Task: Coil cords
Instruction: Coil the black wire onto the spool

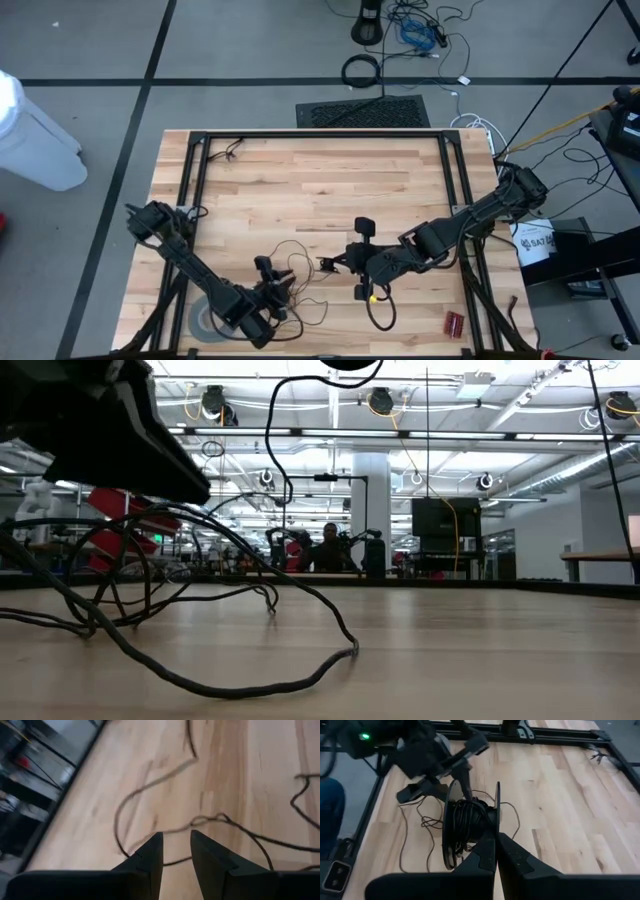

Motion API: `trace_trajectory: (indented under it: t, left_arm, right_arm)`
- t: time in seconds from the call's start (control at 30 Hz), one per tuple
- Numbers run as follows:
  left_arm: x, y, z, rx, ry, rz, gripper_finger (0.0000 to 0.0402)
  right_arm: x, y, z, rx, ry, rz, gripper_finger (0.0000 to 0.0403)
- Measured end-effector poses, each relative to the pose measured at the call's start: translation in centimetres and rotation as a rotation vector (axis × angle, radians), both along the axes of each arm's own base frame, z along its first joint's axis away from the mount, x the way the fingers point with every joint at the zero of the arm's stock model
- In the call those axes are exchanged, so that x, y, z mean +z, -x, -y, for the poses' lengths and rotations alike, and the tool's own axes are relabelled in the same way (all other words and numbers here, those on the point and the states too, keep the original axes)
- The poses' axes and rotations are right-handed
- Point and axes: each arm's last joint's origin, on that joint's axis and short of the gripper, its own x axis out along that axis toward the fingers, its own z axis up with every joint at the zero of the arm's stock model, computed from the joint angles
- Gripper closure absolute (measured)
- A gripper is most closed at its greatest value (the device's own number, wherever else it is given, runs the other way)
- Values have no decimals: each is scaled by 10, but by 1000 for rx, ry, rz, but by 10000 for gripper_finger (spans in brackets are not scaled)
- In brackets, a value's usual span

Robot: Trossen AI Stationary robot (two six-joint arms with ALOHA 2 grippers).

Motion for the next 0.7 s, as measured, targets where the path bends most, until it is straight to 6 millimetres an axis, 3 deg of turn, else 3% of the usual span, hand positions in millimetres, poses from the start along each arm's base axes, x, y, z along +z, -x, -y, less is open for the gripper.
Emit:
trace_trajectory:
  t: [0.17, 0.37, 0.7]
  left_arm:
    - [5, -2, -6, 19, 97, -35, 252]
    - [5, -5, -13, 76, 91, 5, 193]
    - [7, -18, -32, 156, 62, 40, 187]
  right_arm:
    - [1, 2, -4, 18, -7, 0, 403]
    - [5, 8, -8, 32, -21, 13, 403]
    - [7, 10, -10, 32, -25, 20, 403]
